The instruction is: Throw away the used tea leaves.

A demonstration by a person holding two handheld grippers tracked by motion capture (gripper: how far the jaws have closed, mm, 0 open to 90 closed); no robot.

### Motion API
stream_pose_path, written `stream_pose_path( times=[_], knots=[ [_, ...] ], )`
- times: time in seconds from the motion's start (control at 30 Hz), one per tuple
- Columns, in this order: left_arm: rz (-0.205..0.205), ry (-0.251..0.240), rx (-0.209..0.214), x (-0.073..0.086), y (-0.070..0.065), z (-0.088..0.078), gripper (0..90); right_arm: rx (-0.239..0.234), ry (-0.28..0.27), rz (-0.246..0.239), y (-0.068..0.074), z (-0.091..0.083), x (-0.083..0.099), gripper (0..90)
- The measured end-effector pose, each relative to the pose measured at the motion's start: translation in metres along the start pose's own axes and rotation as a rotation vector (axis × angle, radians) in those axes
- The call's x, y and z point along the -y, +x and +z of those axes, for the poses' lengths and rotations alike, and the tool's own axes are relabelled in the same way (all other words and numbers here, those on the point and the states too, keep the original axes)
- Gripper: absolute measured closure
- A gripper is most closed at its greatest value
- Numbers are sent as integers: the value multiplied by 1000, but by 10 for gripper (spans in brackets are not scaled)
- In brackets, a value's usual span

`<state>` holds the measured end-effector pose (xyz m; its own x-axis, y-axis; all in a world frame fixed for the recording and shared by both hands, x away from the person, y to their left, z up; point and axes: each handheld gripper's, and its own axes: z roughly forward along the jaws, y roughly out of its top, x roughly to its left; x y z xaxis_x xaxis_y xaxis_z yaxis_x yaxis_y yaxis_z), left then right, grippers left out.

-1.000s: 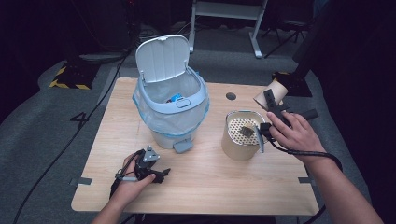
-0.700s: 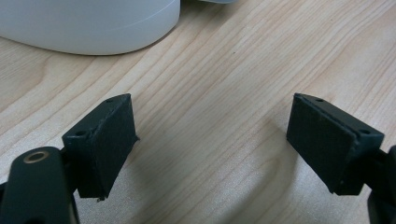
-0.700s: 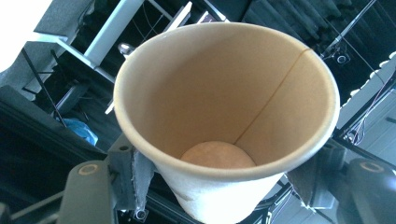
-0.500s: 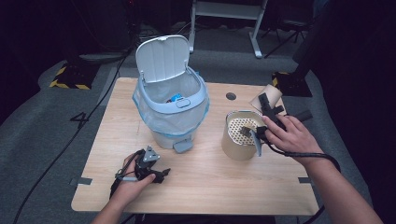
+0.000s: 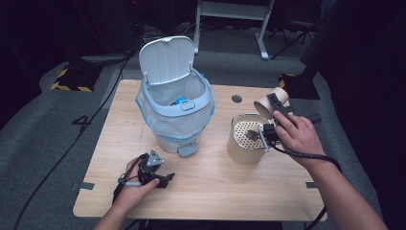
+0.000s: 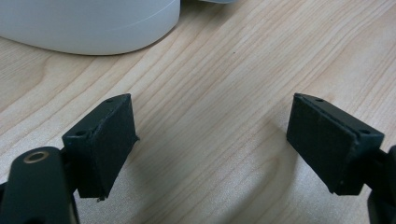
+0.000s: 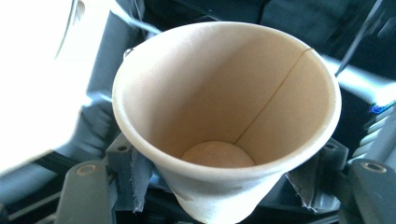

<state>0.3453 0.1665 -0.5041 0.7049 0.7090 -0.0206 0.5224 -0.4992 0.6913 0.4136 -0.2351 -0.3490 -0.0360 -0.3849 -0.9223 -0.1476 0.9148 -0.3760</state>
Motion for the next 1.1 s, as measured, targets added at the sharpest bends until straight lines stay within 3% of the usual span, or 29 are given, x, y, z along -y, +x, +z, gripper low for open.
stream_pose_path(
  times=[0.03, 0.1, 0.13, 0.17, 0.2, 0.23, 0.27, 0.37, 0.4, 0.43, 0.53, 0.57, 0.6, 0.73, 0.8, 0.9, 1.1],
  knots=[
    [0, 0, 0, 0, 0, 0, 159, -65, -3, 182, -4, 1, 9, 312],
    [0, 0, 0, 0, 0, 0, 159, -124, -33, 334, -8, 1, 16, 310],
    [0, 0, 0, 0, 0, 0, 159, -124, -33, 334, -8, 1, 16, 310],
    [0, 0, 0, 0, 0, 0, 159, -192, -69, 558, -11, 1, 24, 308],
    [0, 0, 0, 0, 0, 0, 159, -192, -69, 558, -11, 1, 24, 308],
    [0, 0, 0, 0, 0, 0, 159, -224, -87, 637, -12, 2, 27, 308],
    [0, 0, 0, 0, 0, 0, 159, -305, -128, 859, -12, 3, 36, 308],
    [0, 0, 0, 0, 0, 0, 160, -448, -168, 1170, -12, 6, 50, 307],
    [0, 0, 0, 0, 0, 0, 159, -448, -168, 1170, -12, 6, 50, 307],
    [0, 0, 0, 0, 0, 0, 159, -534, -219, 1340, -11, 7, 60, 307],
    [0, 0, 0, 0, 0, 0, 159, -626, -330, 1499, -6, 10, 70, 308],
    [0, 0, 0, 0, 0, 0, 160, -652, -367, 1541, -5, 11, 73, 307],
    [0, 0, 0, 0, 0, 0, 160, -652, -367, 1541, -5, 11, 73, 307],
    [0, 0, 0, 0, 0, 0, 160, -748, -513, 1637, 1, 15, 82, 307],
    [-1, 0, -1, 0, 0, 0, 160, -765, -548, 1653, 1, 16, 85, 307],
    [-1, 1, -1, 0, 0, 0, 160, -791, -582, 1645, 0, 16, 88, 307],
    [1, 1, -1, 0, 0, 0, 160, -827, -587, 1623, -4, 17, 89, 308]
  ],
)
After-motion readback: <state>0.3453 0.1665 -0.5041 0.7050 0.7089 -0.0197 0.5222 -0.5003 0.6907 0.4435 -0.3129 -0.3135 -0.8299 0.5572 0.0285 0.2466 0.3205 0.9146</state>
